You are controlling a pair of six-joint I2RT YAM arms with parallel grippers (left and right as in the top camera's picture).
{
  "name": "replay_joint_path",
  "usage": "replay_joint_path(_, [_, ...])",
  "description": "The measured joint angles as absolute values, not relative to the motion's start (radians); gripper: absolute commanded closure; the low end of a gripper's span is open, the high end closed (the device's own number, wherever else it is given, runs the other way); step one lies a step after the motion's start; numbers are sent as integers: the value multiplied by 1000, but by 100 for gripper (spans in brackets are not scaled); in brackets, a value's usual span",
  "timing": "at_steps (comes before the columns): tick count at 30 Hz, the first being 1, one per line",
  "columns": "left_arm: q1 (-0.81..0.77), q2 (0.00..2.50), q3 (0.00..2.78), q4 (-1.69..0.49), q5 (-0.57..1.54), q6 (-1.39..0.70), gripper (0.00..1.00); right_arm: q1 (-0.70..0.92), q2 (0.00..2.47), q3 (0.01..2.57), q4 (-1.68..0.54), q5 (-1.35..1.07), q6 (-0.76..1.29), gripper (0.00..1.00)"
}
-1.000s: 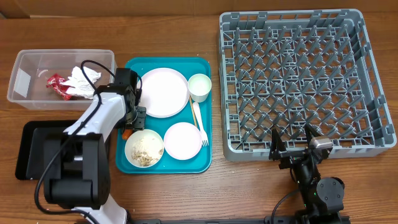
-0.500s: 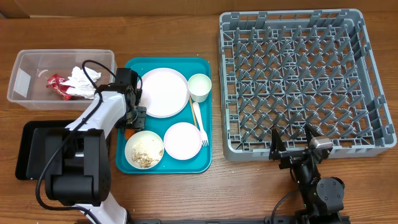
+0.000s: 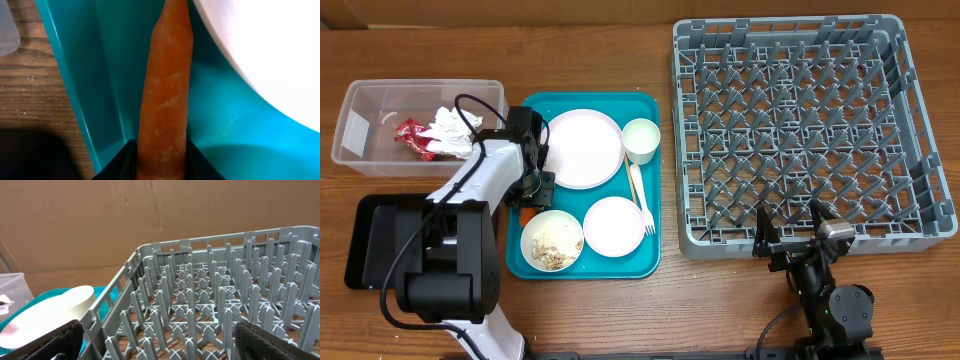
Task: Sort waste into correct bins and load items into the dishwasher rack
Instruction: 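Lower the left gripper and grasp the orange carrot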
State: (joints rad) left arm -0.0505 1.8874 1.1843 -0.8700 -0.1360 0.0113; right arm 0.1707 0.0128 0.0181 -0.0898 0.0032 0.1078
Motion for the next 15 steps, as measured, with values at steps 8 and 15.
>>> replay_joint_path(8, [-51, 1893, 1272, -953, -136, 11, 96, 171, 13, 18, -90, 3, 108, 0])
replay_joint_path(15, [-50, 1897, 1399, -1091, -136, 9, 96, 171, 13, 18, -89, 4, 107, 0])
